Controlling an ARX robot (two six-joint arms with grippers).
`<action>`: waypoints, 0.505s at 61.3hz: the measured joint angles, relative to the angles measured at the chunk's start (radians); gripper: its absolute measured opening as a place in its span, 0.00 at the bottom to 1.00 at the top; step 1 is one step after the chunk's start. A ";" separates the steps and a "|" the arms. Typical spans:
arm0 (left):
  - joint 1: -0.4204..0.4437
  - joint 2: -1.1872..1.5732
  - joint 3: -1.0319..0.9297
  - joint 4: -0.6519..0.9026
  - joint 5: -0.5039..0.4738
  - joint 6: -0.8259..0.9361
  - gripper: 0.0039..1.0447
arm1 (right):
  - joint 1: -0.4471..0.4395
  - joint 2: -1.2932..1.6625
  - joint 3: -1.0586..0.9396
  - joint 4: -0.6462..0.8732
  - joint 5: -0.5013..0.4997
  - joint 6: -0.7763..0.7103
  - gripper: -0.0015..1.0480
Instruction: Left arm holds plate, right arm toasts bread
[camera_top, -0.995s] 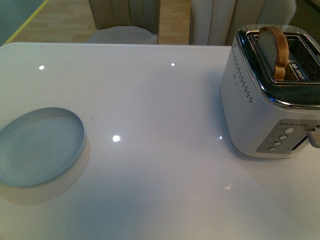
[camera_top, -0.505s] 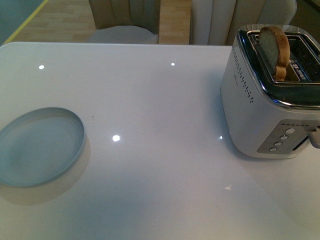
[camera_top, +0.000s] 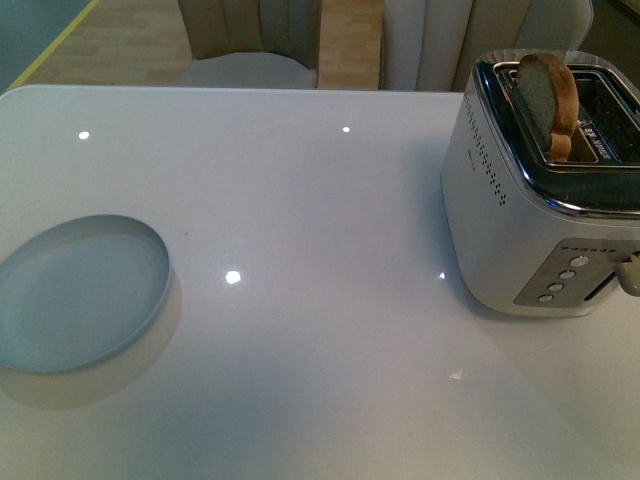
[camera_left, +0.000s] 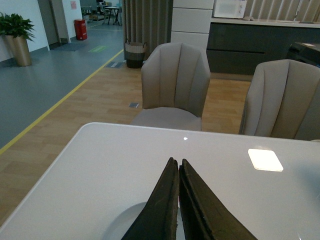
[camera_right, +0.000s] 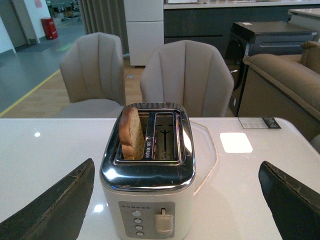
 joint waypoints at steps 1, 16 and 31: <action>0.000 -0.014 0.000 -0.013 0.000 0.000 0.02 | 0.000 0.000 0.000 0.000 0.000 0.000 0.92; 0.000 -0.162 0.000 -0.151 0.000 0.000 0.02 | 0.000 0.000 0.000 0.000 0.000 0.000 0.92; 0.000 -0.274 0.000 -0.261 0.000 0.001 0.02 | 0.000 0.000 0.000 0.000 0.000 0.000 0.92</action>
